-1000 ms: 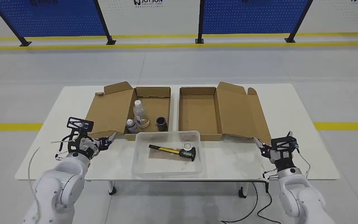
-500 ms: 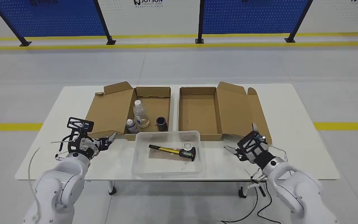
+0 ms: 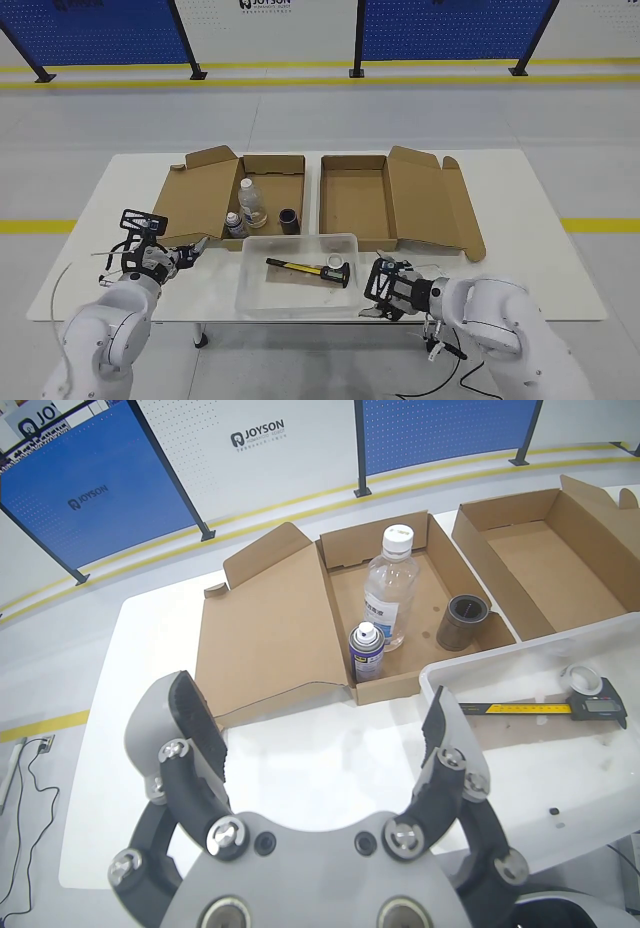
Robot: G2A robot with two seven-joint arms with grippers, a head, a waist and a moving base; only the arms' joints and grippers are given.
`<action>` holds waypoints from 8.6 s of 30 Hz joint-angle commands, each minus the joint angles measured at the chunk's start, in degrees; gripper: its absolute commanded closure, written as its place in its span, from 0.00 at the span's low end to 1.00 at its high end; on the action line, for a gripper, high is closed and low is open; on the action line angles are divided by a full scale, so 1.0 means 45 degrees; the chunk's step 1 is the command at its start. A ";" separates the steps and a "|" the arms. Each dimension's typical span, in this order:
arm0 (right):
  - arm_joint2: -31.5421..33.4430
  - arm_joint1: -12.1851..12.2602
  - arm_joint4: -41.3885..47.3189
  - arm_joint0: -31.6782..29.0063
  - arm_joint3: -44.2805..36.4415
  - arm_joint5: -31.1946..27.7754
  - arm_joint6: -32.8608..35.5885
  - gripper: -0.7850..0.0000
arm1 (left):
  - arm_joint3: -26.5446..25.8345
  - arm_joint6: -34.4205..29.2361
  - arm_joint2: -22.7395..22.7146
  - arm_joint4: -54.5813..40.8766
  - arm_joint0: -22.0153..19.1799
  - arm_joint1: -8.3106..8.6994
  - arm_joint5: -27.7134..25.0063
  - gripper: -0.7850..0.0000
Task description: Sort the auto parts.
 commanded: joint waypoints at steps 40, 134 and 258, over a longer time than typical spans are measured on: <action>-0.6372 -0.1342 -0.0369 0.6005 0.5401 0.3844 -0.0322 0.00 | 0.0000 0.0000 0.0000 0.0000 0.0000 0.0000 0.0000 0.00; -1.0926 -0.5537 0.3724 1.0168 1.4095 0.2881 0.1731 0.32 | 0.0000 0.0000 0.0000 0.0000 0.0000 0.0000 0.0000 0.00; -0.2561 -0.2404 0.0483 0.6493 0.8156 0.8692 -0.0376 1.00 | 0.0000 0.0000 0.0000 0.0000 0.0000 0.0000 0.0000 0.00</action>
